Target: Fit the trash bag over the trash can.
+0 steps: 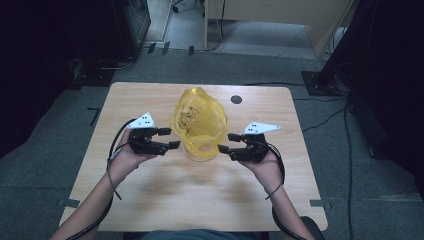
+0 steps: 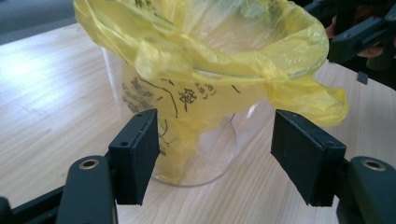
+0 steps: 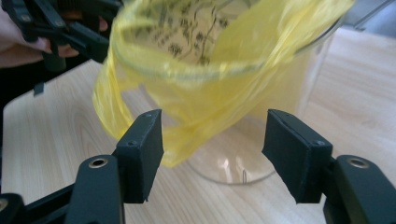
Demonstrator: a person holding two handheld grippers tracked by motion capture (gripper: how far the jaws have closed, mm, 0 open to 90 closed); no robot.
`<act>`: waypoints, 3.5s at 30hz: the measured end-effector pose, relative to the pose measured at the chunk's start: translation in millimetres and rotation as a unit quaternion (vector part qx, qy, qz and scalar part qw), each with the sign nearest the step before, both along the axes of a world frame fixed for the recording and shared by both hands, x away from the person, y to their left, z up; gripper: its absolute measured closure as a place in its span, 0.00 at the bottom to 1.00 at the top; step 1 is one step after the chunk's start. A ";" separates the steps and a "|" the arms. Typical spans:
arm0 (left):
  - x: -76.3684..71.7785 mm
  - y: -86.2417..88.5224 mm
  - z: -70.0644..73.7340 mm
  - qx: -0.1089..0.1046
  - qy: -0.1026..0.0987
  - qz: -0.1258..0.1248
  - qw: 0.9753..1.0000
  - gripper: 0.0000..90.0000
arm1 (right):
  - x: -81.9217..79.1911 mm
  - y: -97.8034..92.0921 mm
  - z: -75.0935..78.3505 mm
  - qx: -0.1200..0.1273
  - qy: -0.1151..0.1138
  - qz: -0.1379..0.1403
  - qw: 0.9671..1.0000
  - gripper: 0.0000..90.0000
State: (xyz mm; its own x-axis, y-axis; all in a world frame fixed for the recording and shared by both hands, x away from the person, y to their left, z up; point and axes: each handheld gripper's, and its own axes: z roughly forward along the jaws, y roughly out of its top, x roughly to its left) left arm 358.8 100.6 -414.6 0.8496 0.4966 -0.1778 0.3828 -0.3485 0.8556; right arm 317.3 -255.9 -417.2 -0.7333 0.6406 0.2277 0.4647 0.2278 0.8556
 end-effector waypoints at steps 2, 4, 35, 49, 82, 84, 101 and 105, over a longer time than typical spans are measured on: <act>2.8 2.9 3.3 -0.005 0.001 0.000 1.000 0.35 | 1.2 -2.9 4.6 0.007 -0.005 -0.005 1.000 0.42; 5.3 5.5 6.2 -0.010 0.007 -0.002 1.000 0.35 | 4.1 -4.9 8.2 0.012 -0.003 -0.012 1.000 0.42; 41.6 14.1 16.7 -0.030 0.046 -0.008 0.998 0.74 | 72.6 2.8 28.9 0.013 0.013 -0.073 0.997 0.78; 40.8 8.8 19.0 -0.014 0.048 -0.001 0.999 1.00 | 70.8 -8.0 31.8 0.009 0.017 -0.089 0.996 1.00; 49.0 12.2 8.5 -0.020 0.026 0.019 0.999 0.79 | 68.4 -22.9 12.2 0.011 -0.003 -0.103 0.995 0.78; 49.9 15.7 12.7 -0.019 0.016 0.020 1.000 0.78 | 67.7 -25.0 16.1 0.021 -0.012 -0.101 0.995 0.77; 63.0 -7.1 46.3 -0.025 -0.025 -0.025 0.999 0.76 | 85.3 2.7 31.5 0.007 -0.036 -0.043 0.998 0.67; 67.1 -16.2 46.5 -0.023 -0.028 -0.034 0.999 0.74 | 85.4 6.2 34.0 0.006 -0.042 -0.034 0.999 0.70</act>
State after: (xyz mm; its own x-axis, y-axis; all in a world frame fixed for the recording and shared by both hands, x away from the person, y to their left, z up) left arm 425.8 84.4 -368.2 0.8900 0.4308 -0.1495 0.3105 -0.3324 0.8906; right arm 402.7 -249.8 -383.2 -0.7049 0.6875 0.1746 0.4053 0.1884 0.8945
